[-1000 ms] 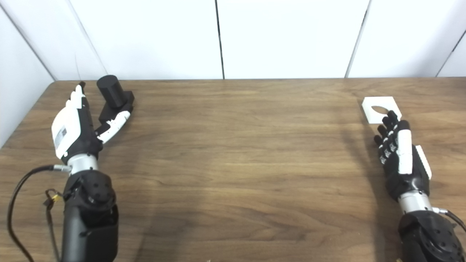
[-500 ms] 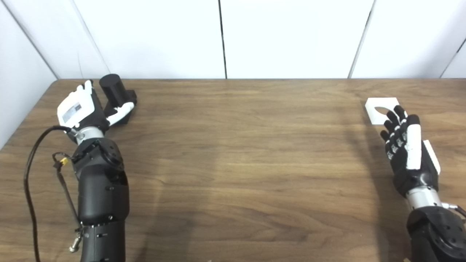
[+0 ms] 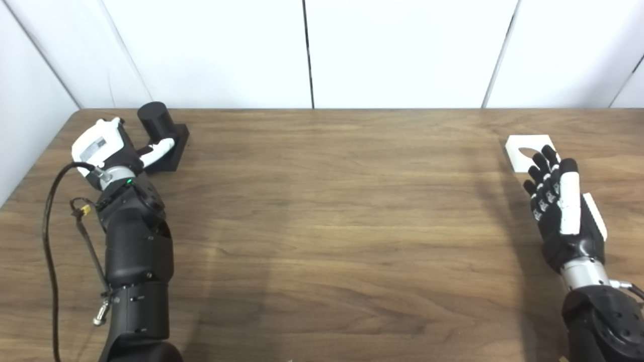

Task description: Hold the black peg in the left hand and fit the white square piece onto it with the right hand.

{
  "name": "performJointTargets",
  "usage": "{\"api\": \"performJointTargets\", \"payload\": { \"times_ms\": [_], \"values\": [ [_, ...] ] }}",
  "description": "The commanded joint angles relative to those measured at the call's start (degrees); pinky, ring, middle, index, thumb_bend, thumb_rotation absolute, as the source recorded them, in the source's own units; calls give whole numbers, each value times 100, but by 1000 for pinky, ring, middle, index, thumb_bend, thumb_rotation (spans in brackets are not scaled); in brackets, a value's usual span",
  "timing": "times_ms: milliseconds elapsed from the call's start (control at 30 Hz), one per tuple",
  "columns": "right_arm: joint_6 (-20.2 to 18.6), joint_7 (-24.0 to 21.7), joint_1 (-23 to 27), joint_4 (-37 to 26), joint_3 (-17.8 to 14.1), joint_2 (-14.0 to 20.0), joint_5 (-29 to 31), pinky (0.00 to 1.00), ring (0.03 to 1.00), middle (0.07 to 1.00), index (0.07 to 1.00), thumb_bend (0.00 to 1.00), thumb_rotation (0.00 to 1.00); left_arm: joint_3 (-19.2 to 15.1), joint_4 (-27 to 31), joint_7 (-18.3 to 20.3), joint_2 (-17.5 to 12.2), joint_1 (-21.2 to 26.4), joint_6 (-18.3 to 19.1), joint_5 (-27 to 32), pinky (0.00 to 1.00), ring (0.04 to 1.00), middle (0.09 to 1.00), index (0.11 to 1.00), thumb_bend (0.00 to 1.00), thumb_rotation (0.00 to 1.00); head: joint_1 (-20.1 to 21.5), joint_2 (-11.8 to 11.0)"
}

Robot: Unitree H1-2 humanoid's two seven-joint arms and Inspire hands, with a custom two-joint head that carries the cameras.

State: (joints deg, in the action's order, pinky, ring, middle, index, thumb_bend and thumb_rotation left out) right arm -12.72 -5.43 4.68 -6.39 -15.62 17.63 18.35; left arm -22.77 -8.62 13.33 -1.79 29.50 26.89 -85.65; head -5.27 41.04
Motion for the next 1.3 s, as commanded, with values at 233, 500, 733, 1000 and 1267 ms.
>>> {"api": "performJointTargets", "payload": {
  "times_ms": [233,500,733,1000,1267],
  "values": [
    [45,-68,104,-266,-45,108,70,1000,1000,982,1000,548,1000,-179,-377,-348,-177,442,3,-143,1000,1000,1000,935,799,735,75,2],
    [-139,-35,99,-506,-85,162,60,1000,1000,977,1000,554,1000,-279,-968,-655,-227,661,3,-97,1000,1000,1000,934,816,706,133,1],
    [-194,-24,69,-602,-116,129,51,1000,1000,973,1000,563,998,-136,-1320,-745,-362,776,3,86,1000,1000,1000,973,836,703,192,-4],
    [-187,-24,30,-611,-153,89,113,1000,1000,973,1000,577,965,17,-1901,-883,-500,1010,3,-36,1000,1000,1000,959,868,733,200,7],
    [-102,-56,8,-527,-143,126,41,1000,1000,972,1000,582,981,-106,-2079,-697,-465,1214,3,-84,1000,1000,1000,958,851,747,171,33]
  ]
}}
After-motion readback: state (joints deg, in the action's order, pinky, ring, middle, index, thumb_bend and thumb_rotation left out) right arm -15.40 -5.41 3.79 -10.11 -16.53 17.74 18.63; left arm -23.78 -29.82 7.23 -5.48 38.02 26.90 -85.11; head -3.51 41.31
